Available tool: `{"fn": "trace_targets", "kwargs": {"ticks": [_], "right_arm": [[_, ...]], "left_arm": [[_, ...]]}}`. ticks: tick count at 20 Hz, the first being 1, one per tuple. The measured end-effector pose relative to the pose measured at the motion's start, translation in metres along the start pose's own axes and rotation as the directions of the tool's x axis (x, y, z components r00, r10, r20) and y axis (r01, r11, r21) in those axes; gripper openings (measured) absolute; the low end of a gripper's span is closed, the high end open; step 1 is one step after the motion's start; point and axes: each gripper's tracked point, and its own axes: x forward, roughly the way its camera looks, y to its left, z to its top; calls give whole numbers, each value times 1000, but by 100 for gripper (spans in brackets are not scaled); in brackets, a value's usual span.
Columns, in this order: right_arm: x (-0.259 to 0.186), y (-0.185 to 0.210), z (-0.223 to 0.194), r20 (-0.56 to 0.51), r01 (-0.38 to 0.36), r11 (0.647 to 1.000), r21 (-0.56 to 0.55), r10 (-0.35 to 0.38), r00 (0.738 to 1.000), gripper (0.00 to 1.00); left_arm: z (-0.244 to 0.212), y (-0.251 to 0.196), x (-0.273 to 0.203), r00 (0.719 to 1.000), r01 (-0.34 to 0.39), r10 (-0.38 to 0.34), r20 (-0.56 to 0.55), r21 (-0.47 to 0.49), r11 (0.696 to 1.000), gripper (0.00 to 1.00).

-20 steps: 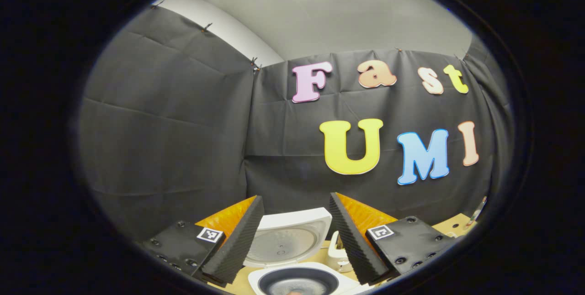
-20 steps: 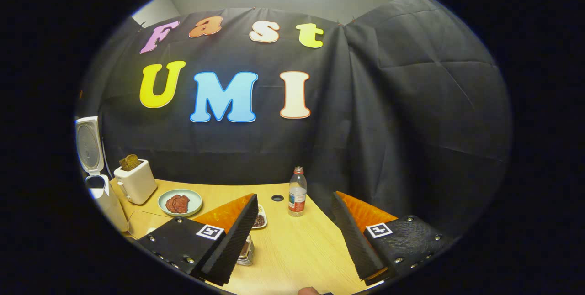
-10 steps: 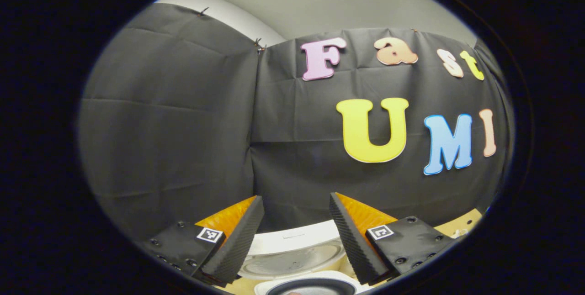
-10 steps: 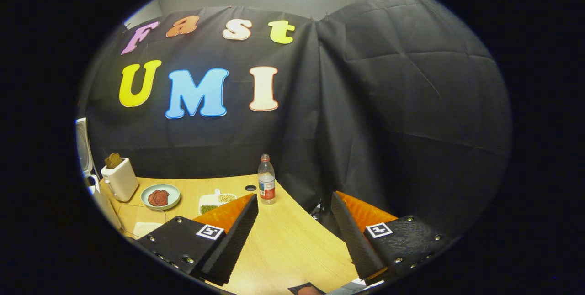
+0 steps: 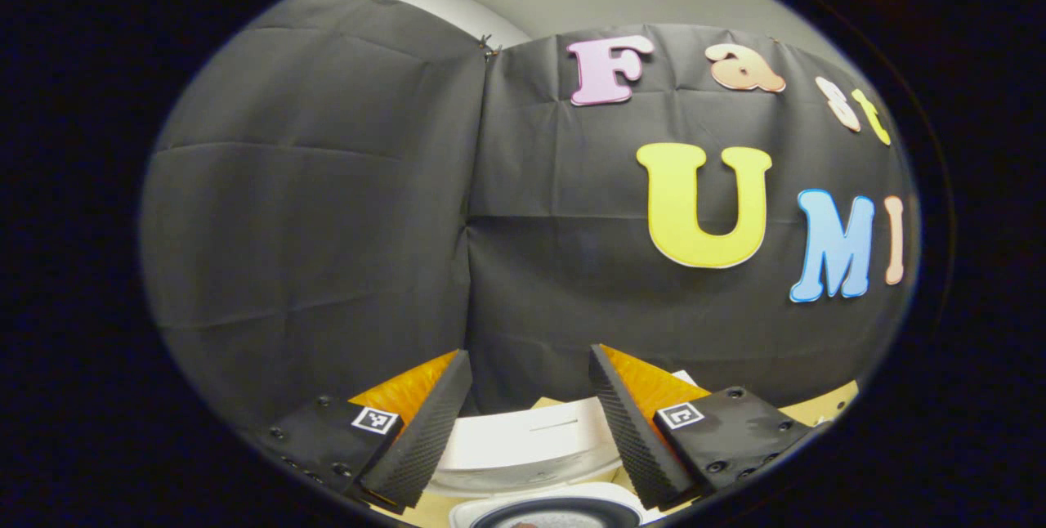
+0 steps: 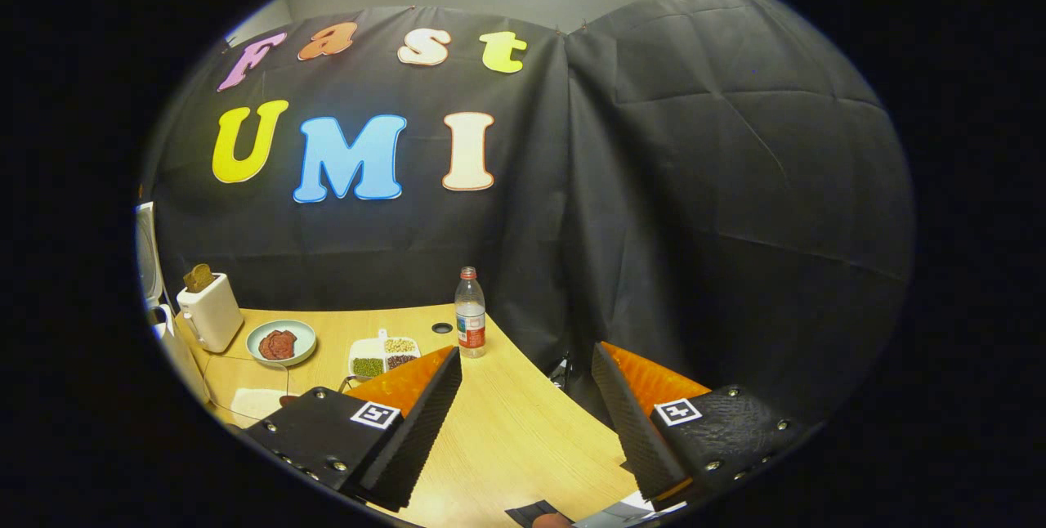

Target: Close the left gripper, press the button to open the rice cooker; take a wooden spoon from the chopstick holder with the right hand, scoop a spoonful of rice and pour it into the rice cooker, then put the wooden spoon back into the chopstick holder.

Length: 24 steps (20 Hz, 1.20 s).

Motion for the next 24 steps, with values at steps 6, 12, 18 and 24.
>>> {"fn": "trace_targets", "kwargs": {"ticks": [6, 12, 18, 24], "right_arm": [[2, 9, 2, 6, -31, 999, -23, 31, 1000, 97], [7, 20, 1, 4, -73, 997, -17, 73, 997, 97], [11, 37, 11, 26, -128, 992, 12, 127, 992, 97], [4, 65, 28, 63, -219, 976, 19, 217, 974, 97]], "left_arm": [[-13, 0, -2, 998, 14, -13, -60, 23, 1000, 98], [-21, -12, -41, 998, 36, -35, -52, 25, 999, 97], [-44, -28, -95, 995, 74, -72, -65, 22, 997, 96], [-86, -44, -145, 989, 114, -112, -94, 25, 993, 95]]}}
